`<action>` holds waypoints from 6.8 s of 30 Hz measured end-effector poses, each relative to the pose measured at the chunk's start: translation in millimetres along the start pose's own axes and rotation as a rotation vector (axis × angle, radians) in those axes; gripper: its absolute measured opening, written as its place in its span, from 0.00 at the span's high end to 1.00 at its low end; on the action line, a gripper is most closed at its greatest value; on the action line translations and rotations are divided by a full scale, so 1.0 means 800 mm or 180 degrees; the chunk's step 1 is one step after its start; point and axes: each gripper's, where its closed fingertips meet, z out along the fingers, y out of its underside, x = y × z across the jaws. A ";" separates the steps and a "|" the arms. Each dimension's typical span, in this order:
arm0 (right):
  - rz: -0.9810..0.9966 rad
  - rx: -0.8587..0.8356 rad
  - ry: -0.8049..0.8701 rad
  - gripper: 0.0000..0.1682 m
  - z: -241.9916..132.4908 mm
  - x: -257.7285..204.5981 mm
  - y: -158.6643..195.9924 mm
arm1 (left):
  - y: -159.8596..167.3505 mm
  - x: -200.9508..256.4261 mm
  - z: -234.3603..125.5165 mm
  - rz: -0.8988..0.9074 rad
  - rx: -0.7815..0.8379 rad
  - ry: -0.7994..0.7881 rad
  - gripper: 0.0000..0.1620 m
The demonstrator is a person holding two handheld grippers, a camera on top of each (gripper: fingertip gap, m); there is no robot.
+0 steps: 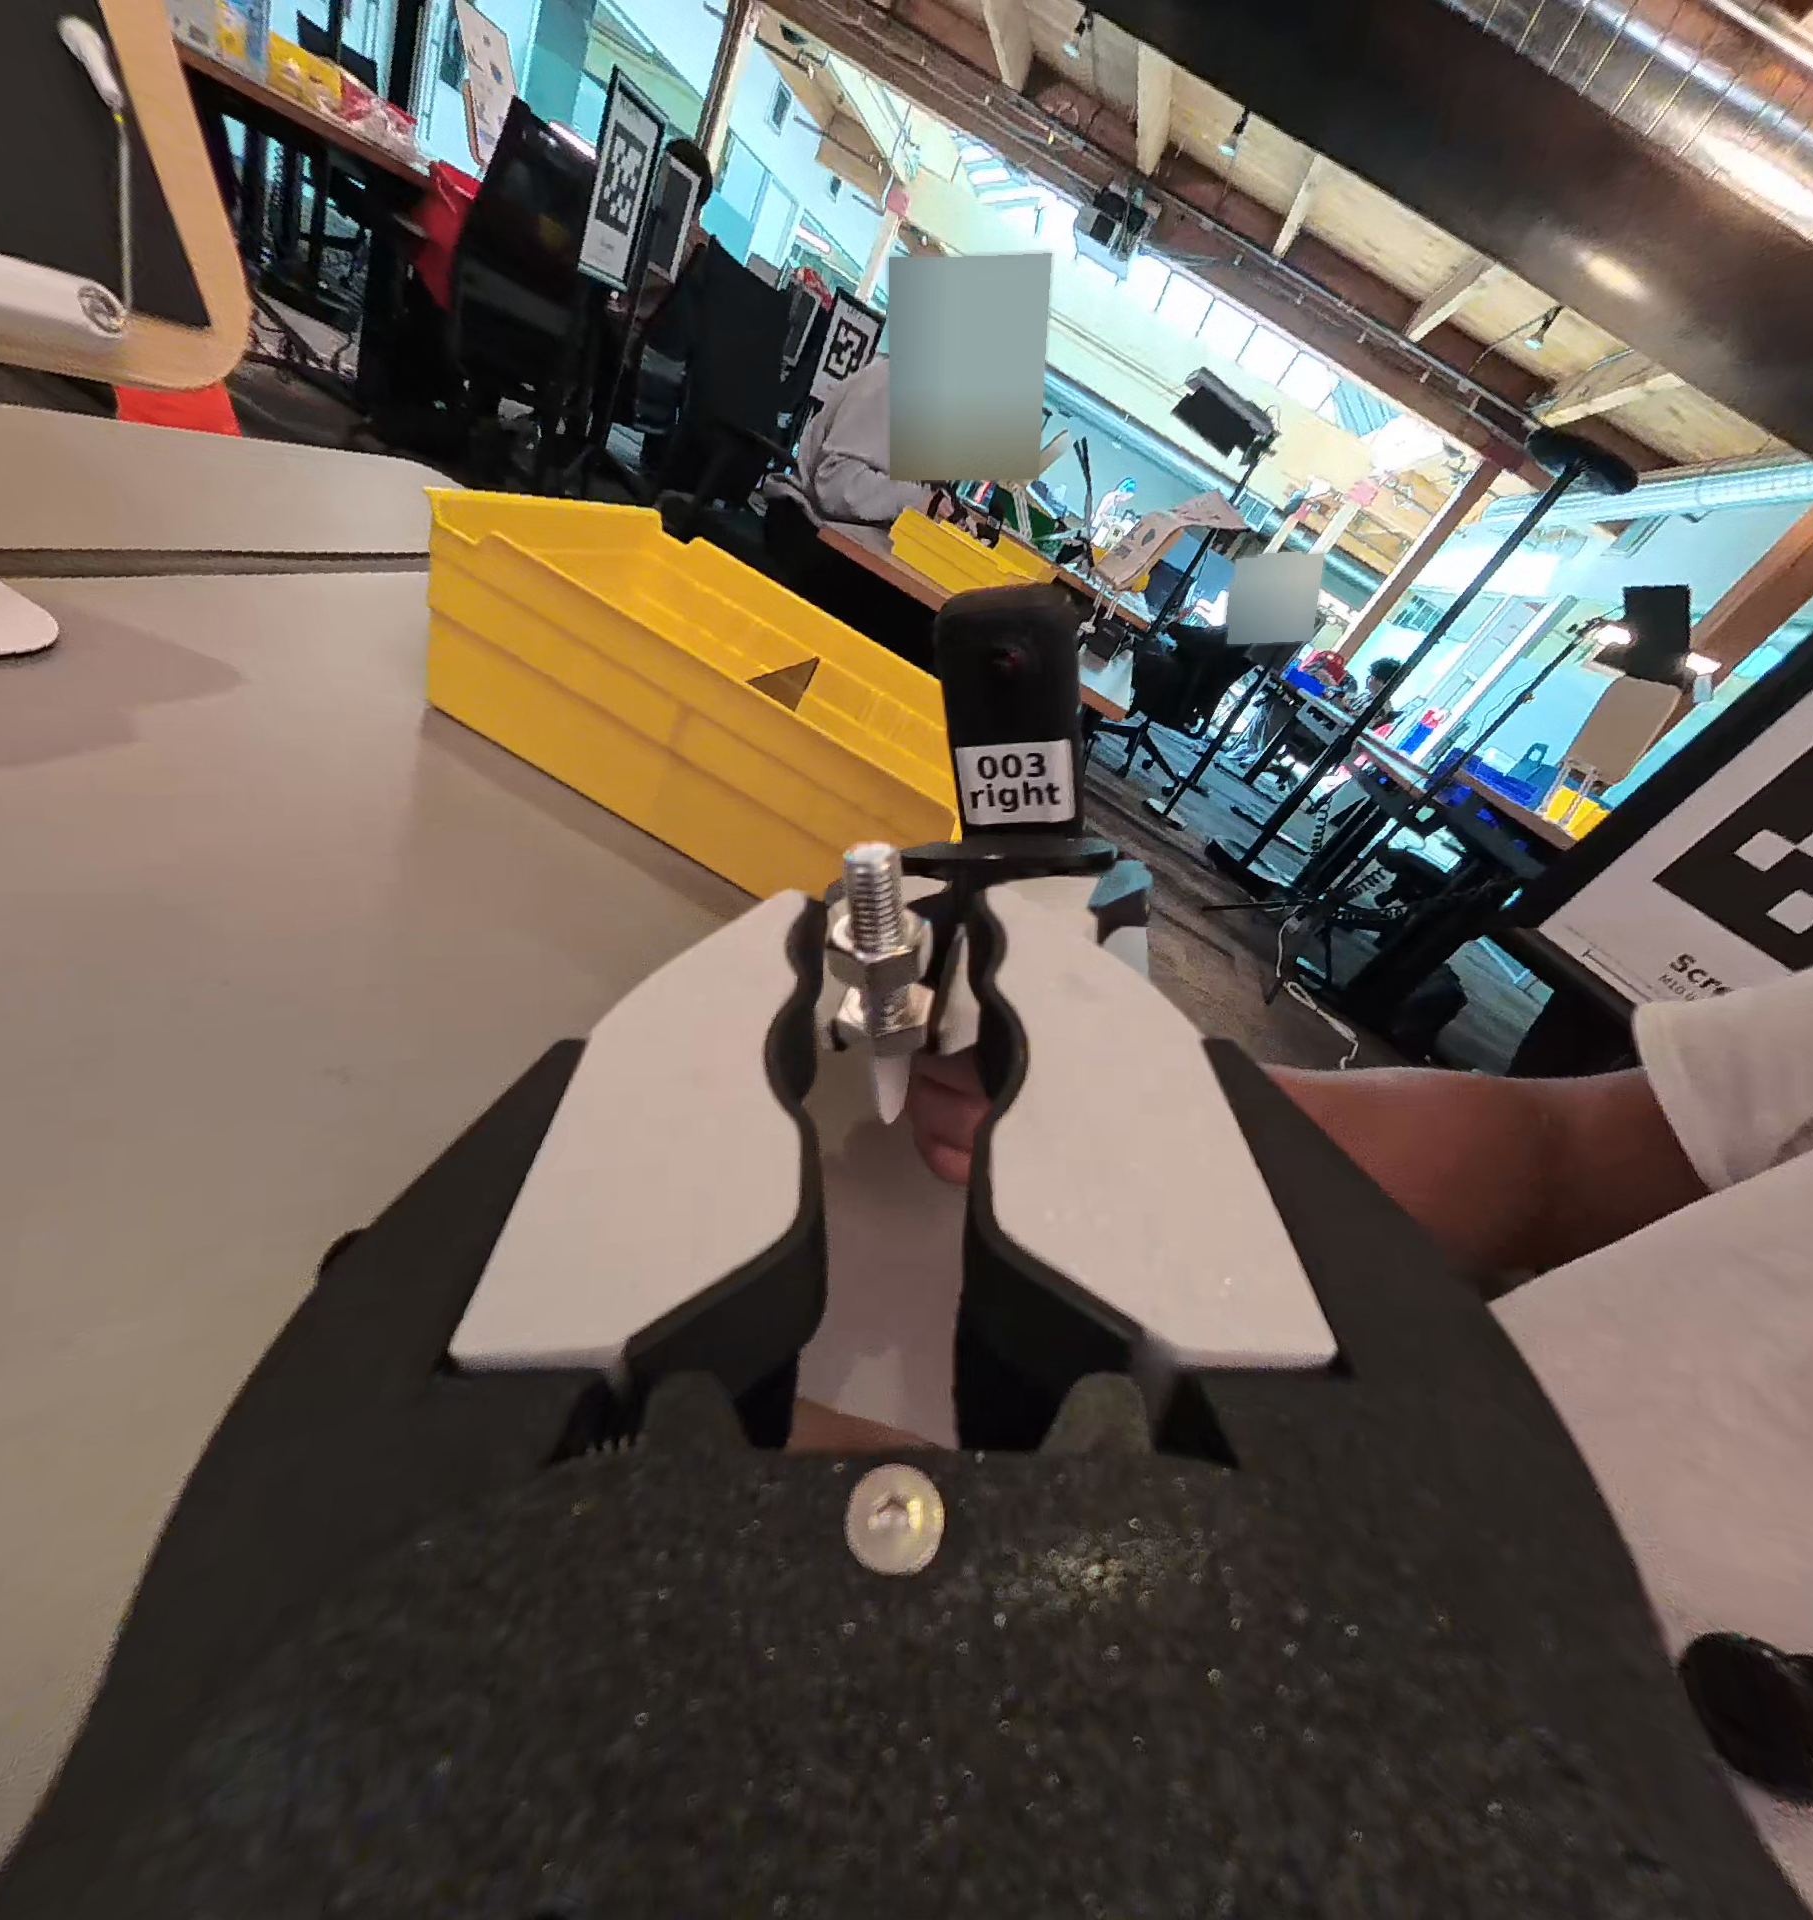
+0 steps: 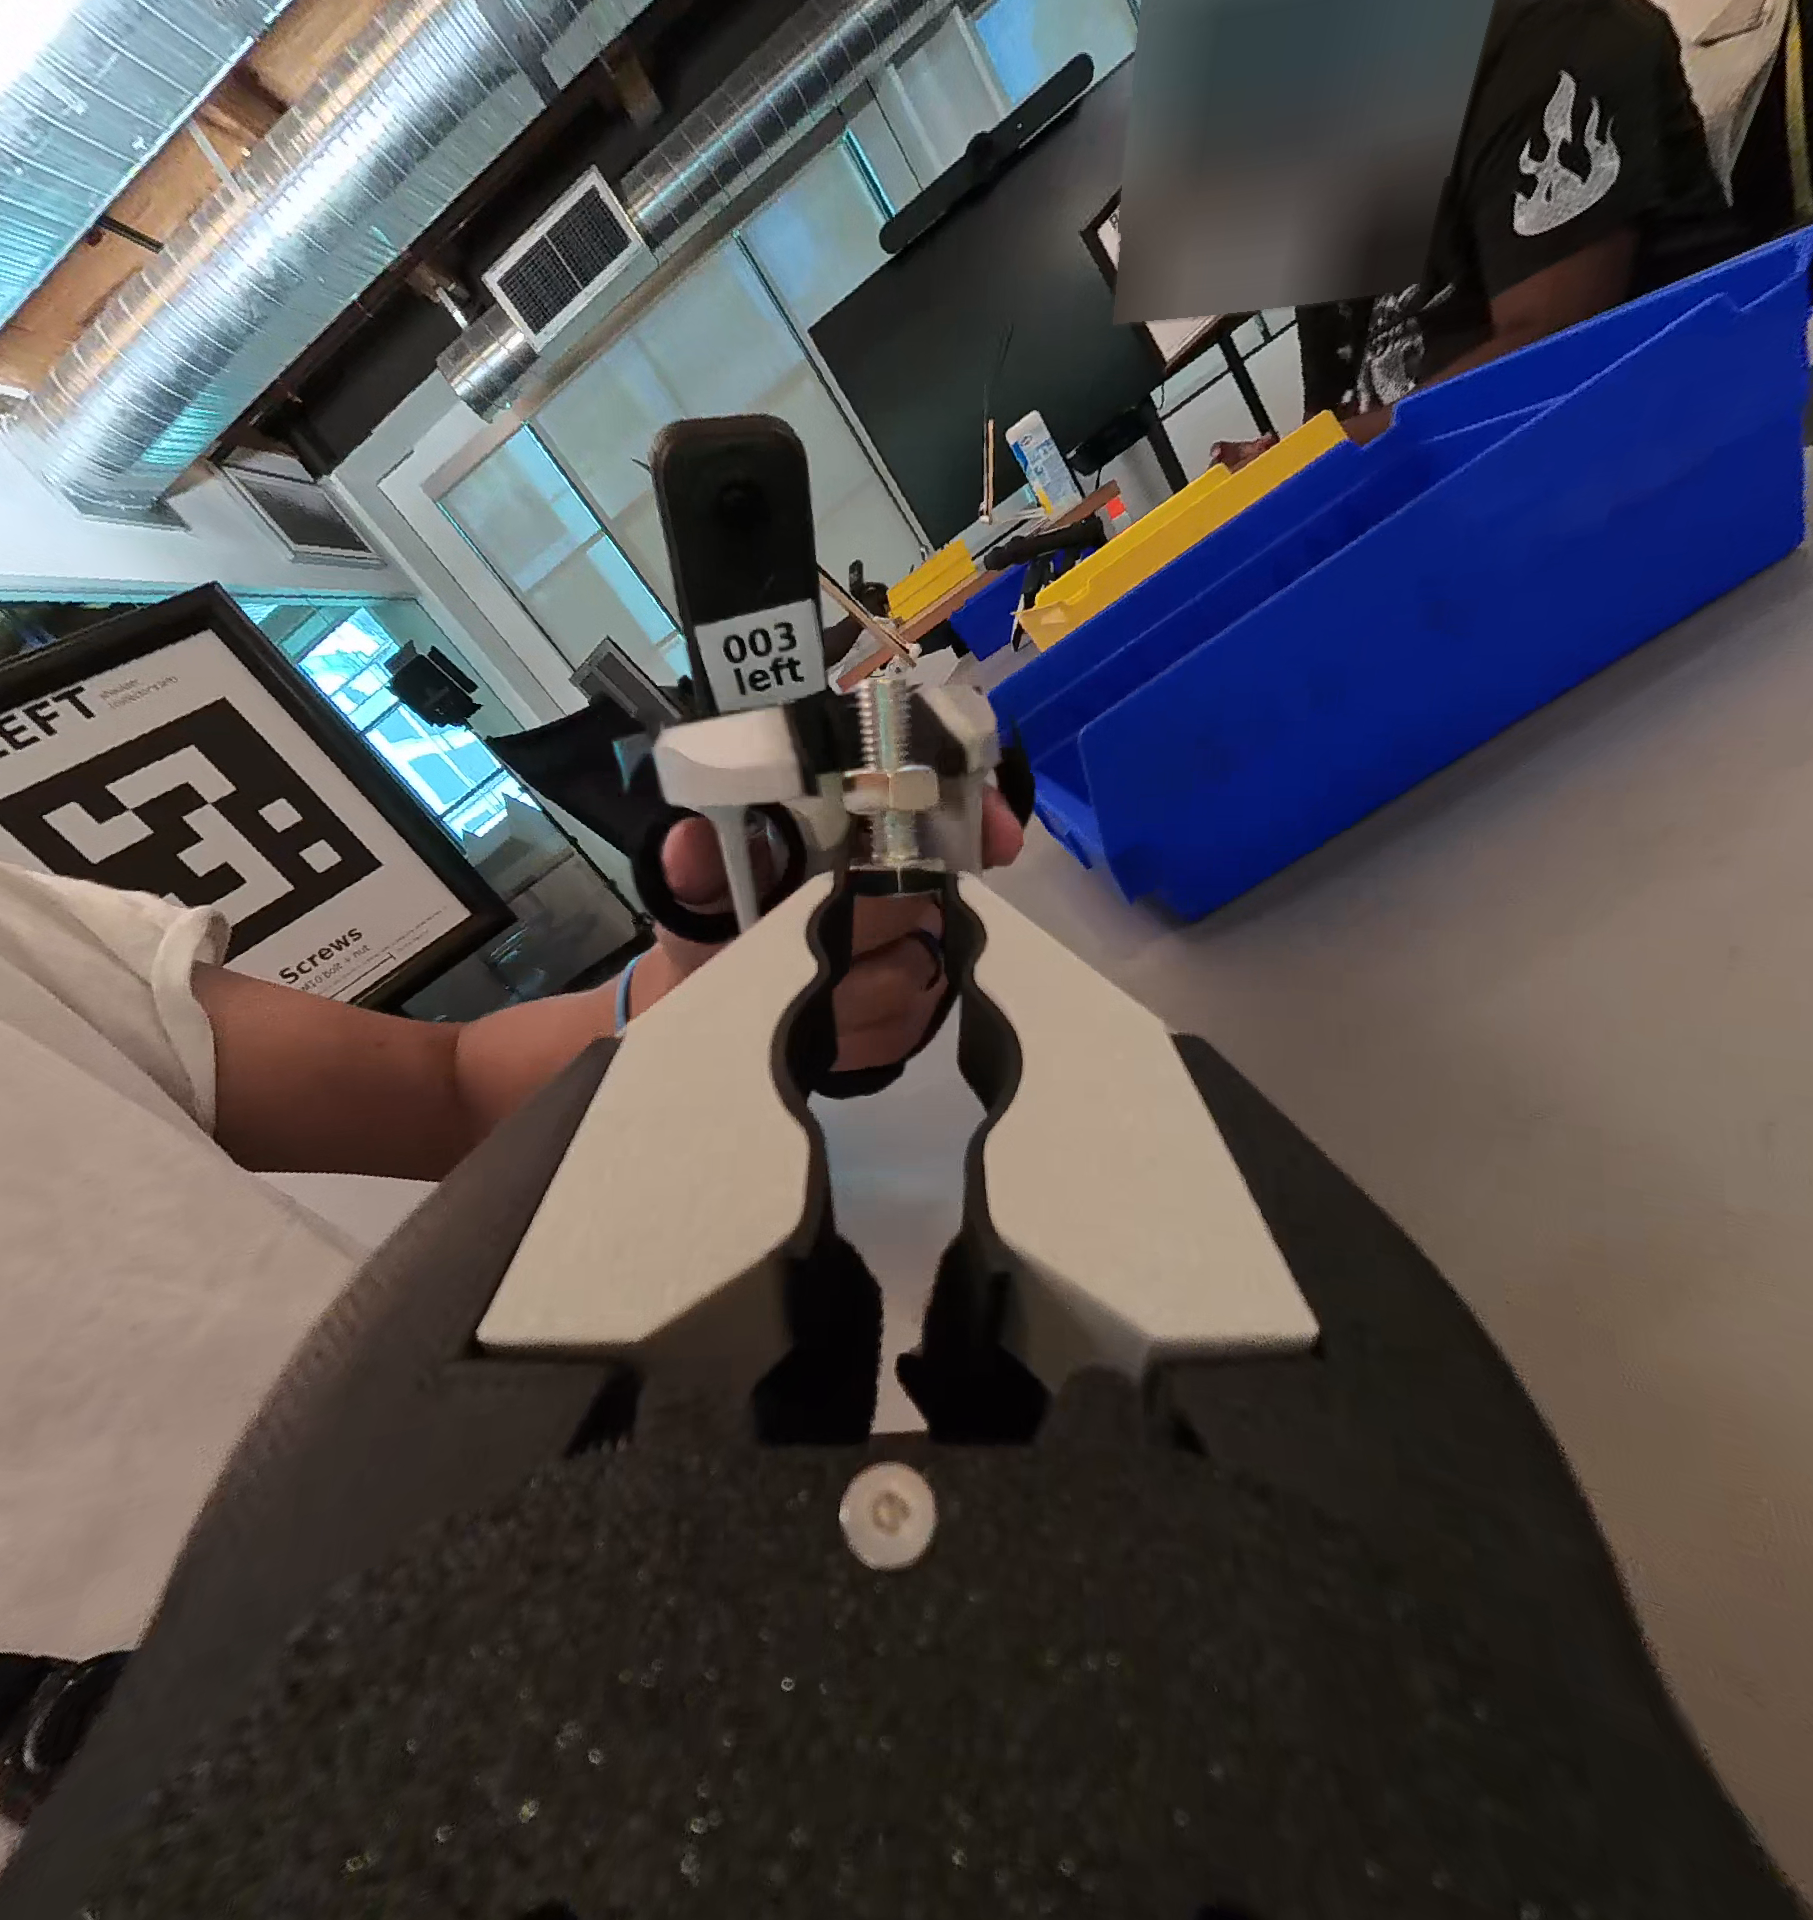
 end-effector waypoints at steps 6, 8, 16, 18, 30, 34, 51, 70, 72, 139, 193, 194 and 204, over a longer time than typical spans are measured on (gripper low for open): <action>-0.0087 -0.0137 -0.0096 0.90 0.006 -0.008 0.009 | 0.006 0.006 -0.008 0.0074 -0.0010 0.0185 0.89; -0.0044 -0.0122 -0.0210 0.90 0.008 -0.014 0.010 | 0.005 0.011 -0.011 0.0098 -0.0023 0.0285 0.89; -0.0026 -0.0101 -0.0337 0.90 0.015 -0.025 0.011 | 0.006 0.021 -0.015 0.0101 0.0060 0.0510 0.90; 0.0031 -0.0067 -0.0362 0.90 0.015 -0.026 0.009 | 0.004 0.022 -0.016 0.0107 0.0104 0.0524 0.90; 0.0196 0.0073 -0.0411 0.90 0.016 -0.025 0.004 | -0.005 0.019 -0.016 0.0063 0.0354 0.0529 0.90; 0.0182 0.0102 -0.0391 0.90 0.016 -0.025 0.003 | -0.006 0.019 -0.017 0.0059 0.0412 0.0521 0.90; 0.0411 0.0271 -0.0350 0.90 0.015 -0.015 -0.004 | -0.010 0.006 -0.014 -0.0199 0.0629 0.0354 0.90; 0.0059 -0.0017 -0.0017 0.90 0.022 -0.003 0.010 | 0.008 0.013 -0.005 -0.0126 0.0361 0.0262 0.71; 0.0124 0.0069 0.0008 0.90 0.016 0.003 0.003 | 0.006 0.013 -0.010 -0.0112 0.0411 0.0183 0.65; 0.0205 0.0322 -0.0107 0.90 0.016 -0.008 -0.009 | -0.001 0.025 -0.014 -0.0038 0.0504 0.0175 0.56; 0.0891 0.0399 0.0022 0.91 -0.002 0.021 -0.006 | 0.049 -0.025 -0.022 0.1776 -0.0420 -0.0973 0.79; 0.0920 0.0396 -0.0003 0.91 -0.001 0.021 -0.005 | 0.046 -0.022 -0.022 0.1802 -0.0368 -0.0969 0.82; 0.1104 -0.0282 -0.0652 0.90 0.000 -0.014 0.021 | 0.048 0.010 -0.038 0.1711 -0.0627 -0.0186 0.89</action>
